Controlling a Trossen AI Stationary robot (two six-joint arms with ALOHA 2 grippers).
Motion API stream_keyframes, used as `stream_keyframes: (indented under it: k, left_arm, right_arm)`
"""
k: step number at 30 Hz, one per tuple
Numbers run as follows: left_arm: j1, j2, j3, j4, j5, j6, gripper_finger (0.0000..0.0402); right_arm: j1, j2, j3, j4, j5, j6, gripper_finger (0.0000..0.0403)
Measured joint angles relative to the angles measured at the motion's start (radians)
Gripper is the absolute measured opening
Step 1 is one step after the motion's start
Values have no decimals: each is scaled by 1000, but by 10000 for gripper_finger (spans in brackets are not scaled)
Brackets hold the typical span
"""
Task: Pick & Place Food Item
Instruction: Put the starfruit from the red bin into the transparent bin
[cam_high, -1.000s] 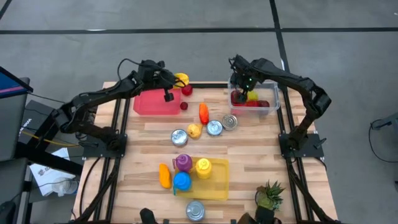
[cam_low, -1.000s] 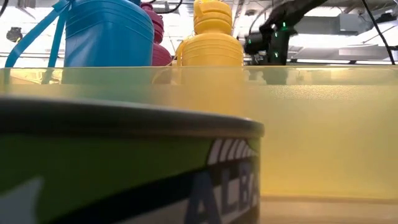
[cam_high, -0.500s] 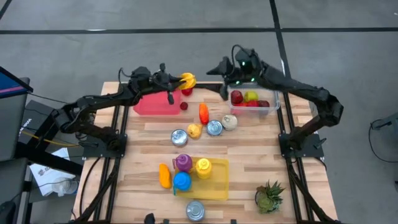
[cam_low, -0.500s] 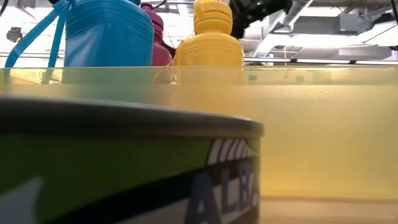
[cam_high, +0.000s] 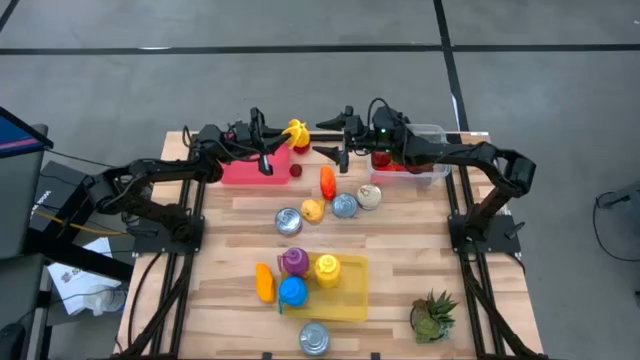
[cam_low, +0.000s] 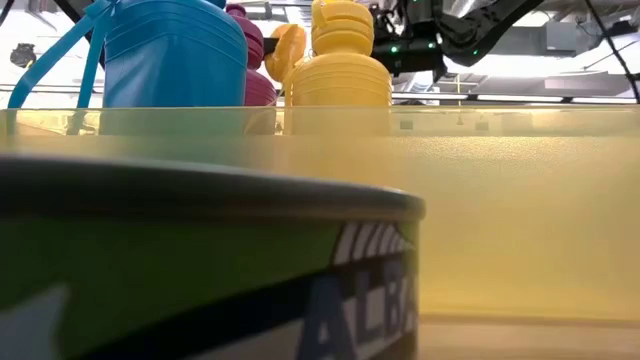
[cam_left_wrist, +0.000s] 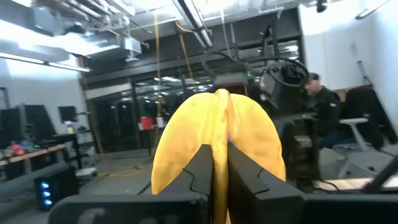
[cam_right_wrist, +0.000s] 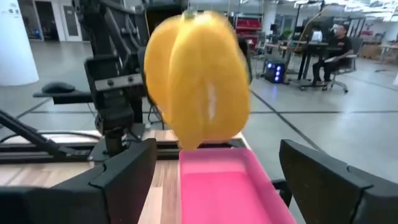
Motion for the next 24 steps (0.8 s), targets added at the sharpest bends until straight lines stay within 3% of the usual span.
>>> stream_keyframes:
  k: [4, 12, 20, 24]
  left_arm:
    - [-41, 2, 0, -2, -90, 38, 10]
    - [-81, 2, 0, -5, -154, 71, 10]
    - [-107, 65, 0, 78, -190, 73, 9]
    - [-109, 103, 0, 133, -204, 68, 8]
  right_arm:
    - [10, 27, 15, 50, 0, 22, 326]
    - [15, 34, 15, 94, 4, 53, 312]
    - [46, 34, 15, 105, 67, 53, 257]
    - [57, 34, 14, 96, 118, 53, 208]
